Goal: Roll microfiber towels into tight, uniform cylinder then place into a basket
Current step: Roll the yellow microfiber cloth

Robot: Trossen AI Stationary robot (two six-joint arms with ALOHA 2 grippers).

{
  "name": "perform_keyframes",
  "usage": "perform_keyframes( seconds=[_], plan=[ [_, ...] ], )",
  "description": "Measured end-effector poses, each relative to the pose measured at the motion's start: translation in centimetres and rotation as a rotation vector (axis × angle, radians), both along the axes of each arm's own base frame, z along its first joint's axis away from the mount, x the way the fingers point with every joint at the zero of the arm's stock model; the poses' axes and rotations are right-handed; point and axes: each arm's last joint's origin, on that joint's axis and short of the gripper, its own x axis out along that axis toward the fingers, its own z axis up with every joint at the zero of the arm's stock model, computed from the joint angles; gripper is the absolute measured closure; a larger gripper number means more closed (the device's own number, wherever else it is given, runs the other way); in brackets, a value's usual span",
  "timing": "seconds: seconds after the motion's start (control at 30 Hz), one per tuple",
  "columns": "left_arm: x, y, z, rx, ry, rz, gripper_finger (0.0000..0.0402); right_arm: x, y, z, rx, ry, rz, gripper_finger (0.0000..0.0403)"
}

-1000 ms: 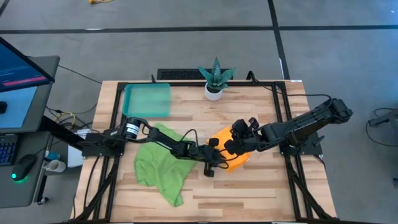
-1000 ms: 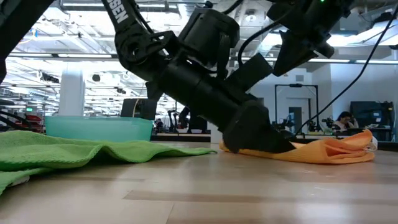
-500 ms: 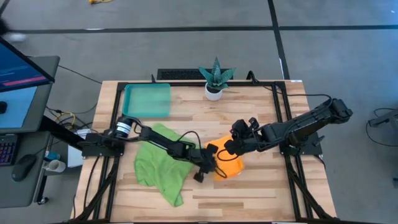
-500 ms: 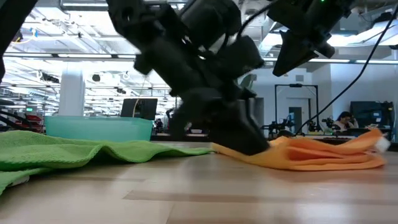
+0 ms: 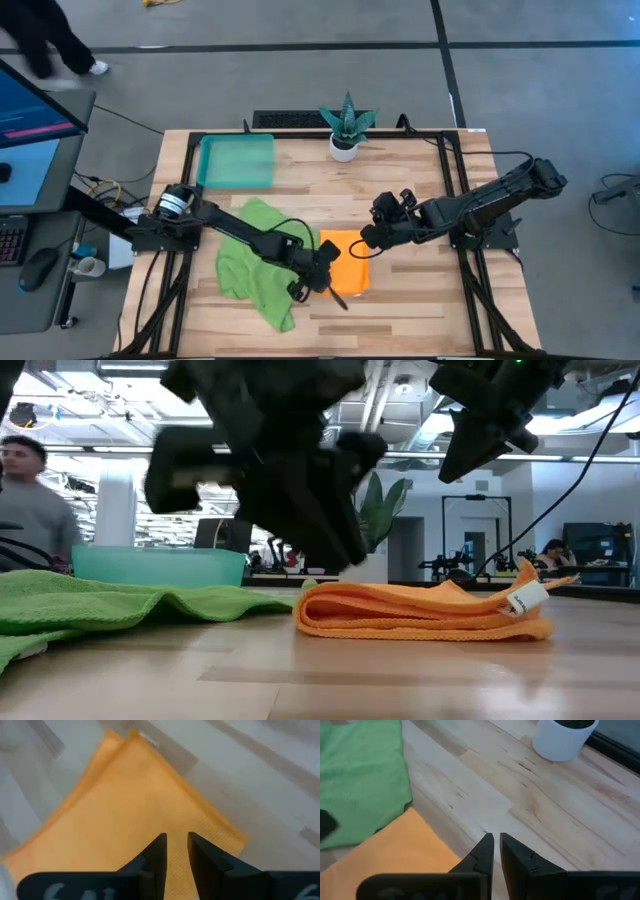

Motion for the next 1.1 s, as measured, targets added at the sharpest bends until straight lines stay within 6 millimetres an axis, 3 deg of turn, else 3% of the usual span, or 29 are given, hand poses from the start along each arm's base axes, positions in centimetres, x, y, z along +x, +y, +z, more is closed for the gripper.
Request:
perform_keyframes(
  seconds=[0.2,0.37,0.53,0.63,0.87,1.1],
  plan=[
    [-3.1,-1.8,2.4,-0.002,0.065,0.021,0.0331,-0.2,1.1,0.0,-0.018,0.01,0.073,0.0349],
    [-4.9,-2.8,0.3,-0.047,0.018,0.056,0.0331,-0.1,3.4,-0.7,-0.017,0.013,0.164,0.0349],
    [-5.5,-2.0,-1.5,-0.029,-0.165,0.213,0.0331,0.2,6.4,-3.3,-0.03,0.08,0.262,0.0349],
    [-5.4,-2.0,-1.5,-0.066,-0.25,0.244,0.0331,0.8,8.0,-4.7,-0.023,0.076,0.308,0.0349],
    [-5.6,-2.2,-2.4,-0.158,-0.256,0.276,0.0331,2.1,11.1,-6.6,0.058,0.001,0.438,0.0349],
    [-4.9,-2.4,-4.2,-0.161,-0.239,0.314,0.0331,3.3,11.6,-9.1,0.1,0.028,0.482,0.0349]
  ],
)
